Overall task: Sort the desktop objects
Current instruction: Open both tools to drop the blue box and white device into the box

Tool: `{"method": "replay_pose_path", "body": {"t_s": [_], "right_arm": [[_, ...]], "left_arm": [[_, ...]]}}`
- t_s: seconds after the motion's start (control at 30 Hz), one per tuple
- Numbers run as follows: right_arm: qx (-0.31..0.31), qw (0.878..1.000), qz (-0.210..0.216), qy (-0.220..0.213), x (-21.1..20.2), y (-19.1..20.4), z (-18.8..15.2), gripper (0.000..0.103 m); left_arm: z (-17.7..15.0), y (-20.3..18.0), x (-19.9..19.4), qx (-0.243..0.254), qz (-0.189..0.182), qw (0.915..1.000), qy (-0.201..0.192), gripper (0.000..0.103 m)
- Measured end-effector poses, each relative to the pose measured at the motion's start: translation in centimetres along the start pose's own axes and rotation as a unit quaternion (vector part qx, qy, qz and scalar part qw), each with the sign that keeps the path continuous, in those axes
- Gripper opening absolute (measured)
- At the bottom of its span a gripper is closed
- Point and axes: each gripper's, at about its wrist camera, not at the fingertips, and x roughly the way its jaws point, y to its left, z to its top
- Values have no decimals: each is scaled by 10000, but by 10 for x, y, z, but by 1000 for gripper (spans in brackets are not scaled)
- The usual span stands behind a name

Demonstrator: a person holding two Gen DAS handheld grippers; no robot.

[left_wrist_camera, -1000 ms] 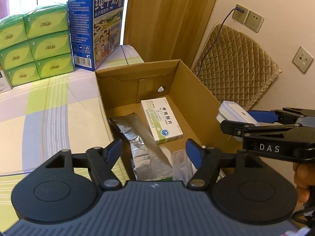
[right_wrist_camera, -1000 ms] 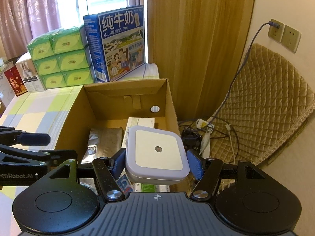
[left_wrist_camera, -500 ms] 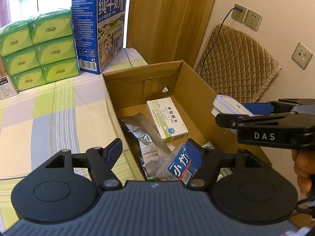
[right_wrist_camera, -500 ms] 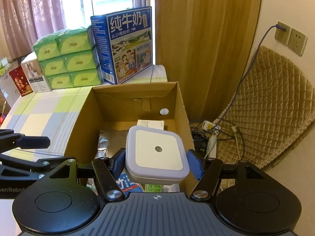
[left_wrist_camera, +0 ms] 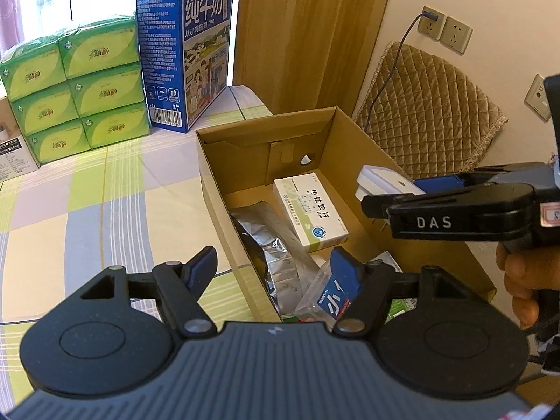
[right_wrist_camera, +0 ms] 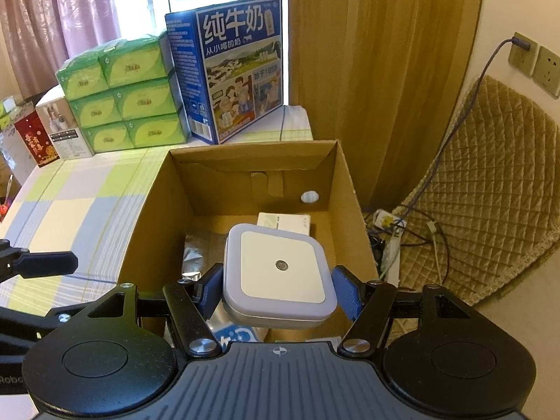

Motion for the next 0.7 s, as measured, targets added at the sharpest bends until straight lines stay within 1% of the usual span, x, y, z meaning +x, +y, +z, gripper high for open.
{"method": "replay_pose_path", "body": {"t_s": [0.13,0.2,0.27,0.3,0.57,0.7], "right_arm": [[-35,10000,8,34,7,2,2,63],[1,10000,4,-32,8,2,3,64],[32,9999,35,-91,7,2,3,80],[23,9999,59,-131,6,2,3,81],[-67,9998,55,-171,-5,6,1,81],[-105,9997,72,-188,-13,8,-3,82]], "left_arm": [[0,4,2,-29,19,10000,10,67],[0,7,2,-56,30,10000,16,67],[0,9,3,-75,47,10000,18,67],[0,9,3,-80,57,10000,17,67],[-2,10,-3,-90,104,9999,6,69],[-1,9,-10,-87,161,9998,-55,75]]}}
